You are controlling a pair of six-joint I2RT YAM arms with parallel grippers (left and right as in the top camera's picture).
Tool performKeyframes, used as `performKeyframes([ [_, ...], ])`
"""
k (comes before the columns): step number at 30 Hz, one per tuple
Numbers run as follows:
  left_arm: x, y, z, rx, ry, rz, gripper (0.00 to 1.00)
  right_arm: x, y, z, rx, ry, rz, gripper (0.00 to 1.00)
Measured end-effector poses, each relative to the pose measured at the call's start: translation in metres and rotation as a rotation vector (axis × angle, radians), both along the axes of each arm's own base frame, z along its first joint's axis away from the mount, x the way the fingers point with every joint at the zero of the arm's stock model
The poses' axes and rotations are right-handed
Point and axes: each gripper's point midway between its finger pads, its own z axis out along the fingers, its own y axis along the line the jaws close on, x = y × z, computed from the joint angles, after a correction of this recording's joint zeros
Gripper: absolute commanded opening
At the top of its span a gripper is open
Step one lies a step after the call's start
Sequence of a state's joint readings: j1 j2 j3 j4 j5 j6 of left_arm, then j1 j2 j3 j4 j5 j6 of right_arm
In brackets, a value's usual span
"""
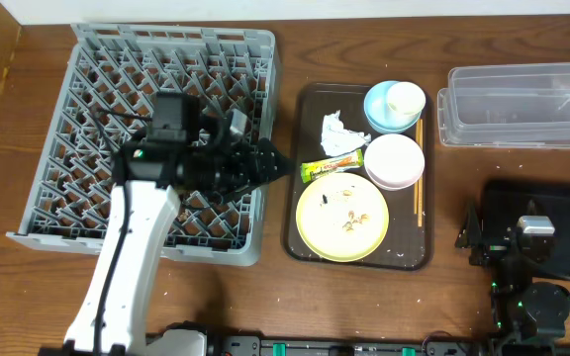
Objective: Sort waste into correct bins and load items into the dishwasher
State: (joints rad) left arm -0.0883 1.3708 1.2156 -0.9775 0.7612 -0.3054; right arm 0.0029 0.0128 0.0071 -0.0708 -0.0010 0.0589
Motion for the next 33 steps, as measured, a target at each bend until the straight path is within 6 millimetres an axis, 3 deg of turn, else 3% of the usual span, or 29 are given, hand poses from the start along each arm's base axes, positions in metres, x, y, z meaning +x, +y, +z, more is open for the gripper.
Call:
performKeyframes([
  [3, -0.013, -0.01, -0.012, 0.053, 0.051, -0.055, 0.98, 0.0, 0.0, 0.0, 0.0, 0.0, 0.0, 0.99],
  [9, -0.052, -0.022, -0.011, 0.378, 0.098, -0.209, 0.98, 0.0, 0.0, 0.0, 0.0, 0.0, 0.0, 0.99],
  [12, -0.058, -0.025, -0.018, 0.58, 0.142, -0.304, 0.98, 0.0, 0.0, 0.0, 0.0, 0.0, 0.0, 0.99],
  [14, -0.052, -0.027, -0.028, 0.667, 0.144, -0.333, 0.98, 0.0, 0.0, 0.0, 0.0, 0.0, 0.0, 0.99],
  [17, -0.023, -0.044, -0.049, 0.753, 0.069, -0.339, 0.98, 0.0, 0.0, 0.0, 0.0, 0.0, 0.0, 0.99],
  [19, -0.005, -0.054, -0.052, 0.737, 0.005, -0.303, 0.98, 0.0, 0.0, 0.0, 0.0, 0.0, 0.0, 0.99],
  [26, 0.043, -0.081, -0.039, 0.652, -0.188, -0.196, 0.98, 0.0, 0.0, 0.0, 0.0, 0.0, 0.0, 0.99],
  [29, 0.054, -0.087, -0.035, 0.635, -0.233, -0.177, 0.98, 0.0, 0.0, 0.0, 0.0, 0.0, 0.0, 0.99],
  [33, 0.082, -0.089, -0.024, 0.659, -0.363, -0.128, 0.98, 0.0, 0.0, 0.0, 0.0, 0.0, 0.0, 0.99],
])
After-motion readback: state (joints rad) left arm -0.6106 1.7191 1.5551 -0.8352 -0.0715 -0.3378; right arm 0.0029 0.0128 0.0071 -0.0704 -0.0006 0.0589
